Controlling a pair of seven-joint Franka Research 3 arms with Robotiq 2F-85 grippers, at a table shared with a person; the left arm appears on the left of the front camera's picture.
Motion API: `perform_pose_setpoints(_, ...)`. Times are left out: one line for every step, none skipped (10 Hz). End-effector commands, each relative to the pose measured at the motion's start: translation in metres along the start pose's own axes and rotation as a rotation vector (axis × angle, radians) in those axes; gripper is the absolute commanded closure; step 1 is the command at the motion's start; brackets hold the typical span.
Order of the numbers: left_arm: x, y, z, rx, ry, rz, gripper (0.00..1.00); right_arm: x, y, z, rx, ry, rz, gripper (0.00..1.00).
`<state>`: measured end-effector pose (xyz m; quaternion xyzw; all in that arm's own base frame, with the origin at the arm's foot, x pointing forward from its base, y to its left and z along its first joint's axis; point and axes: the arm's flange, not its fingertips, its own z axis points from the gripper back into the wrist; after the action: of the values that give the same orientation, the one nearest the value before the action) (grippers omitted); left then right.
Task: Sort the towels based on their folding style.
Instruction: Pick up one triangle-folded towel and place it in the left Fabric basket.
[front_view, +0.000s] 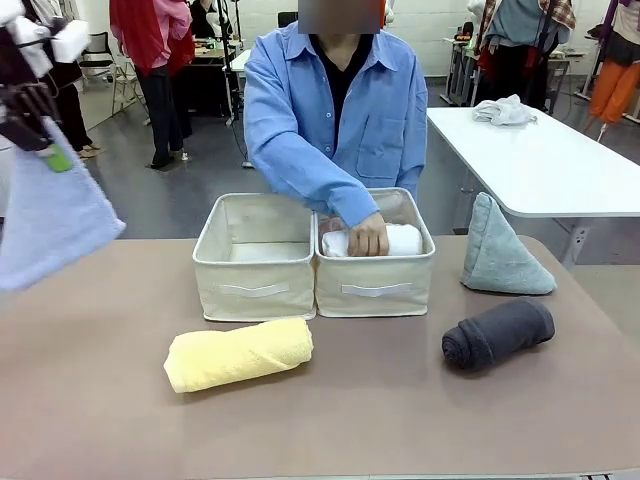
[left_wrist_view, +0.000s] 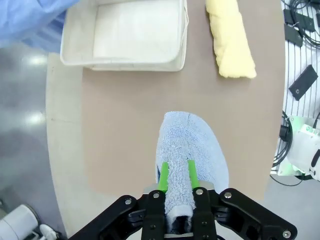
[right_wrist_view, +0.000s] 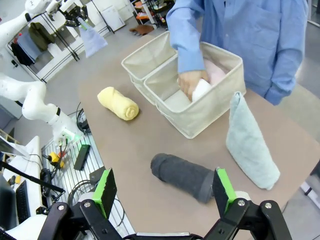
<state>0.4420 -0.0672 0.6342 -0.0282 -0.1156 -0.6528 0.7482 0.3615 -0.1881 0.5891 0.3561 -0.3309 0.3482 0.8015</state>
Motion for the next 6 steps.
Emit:
perform_pose_setpoints(0.008, 0.010, 0.008, -0.026, 0.008, -0.048, 0.85, 0.000, 0.000, 0.000, 0.006, -0.015, 0.007, 0.00)
perform_pose_setpoints(0.013, 0.010, 0.005, -0.031, 0.006, -0.050, 0.85, 0.000, 0.000, 0.000, 0.006, -0.015, 0.007, 0.00)
perform_pose_setpoints(0.013, 0.009, 0.005, -0.030, 0.009, -0.027, 0.85, 0.000, 0.000, 0.000, 0.006, -0.015, 0.007, 0.00)
perform_pose_setpoints(0.021, 0.009, -0.008, -0.021, 0.021, -0.031, 0.85, 0.000, 0.000, 0.000, 0.006, -0.015, 0.007, 0.00)
perform_pose_setpoints(0.021, 0.009, -0.008, -0.021, 0.021, -0.031, 0.85, 0.000, 0.000, 0.000, 0.006, -0.015, 0.007, 0.00)
perform_pose_setpoints(0.021, 0.009, -0.008, -0.021, 0.021, -0.031, 0.85, 0.000, 0.000, 0.000, 0.006, -0.015, 0.007, 0.00)
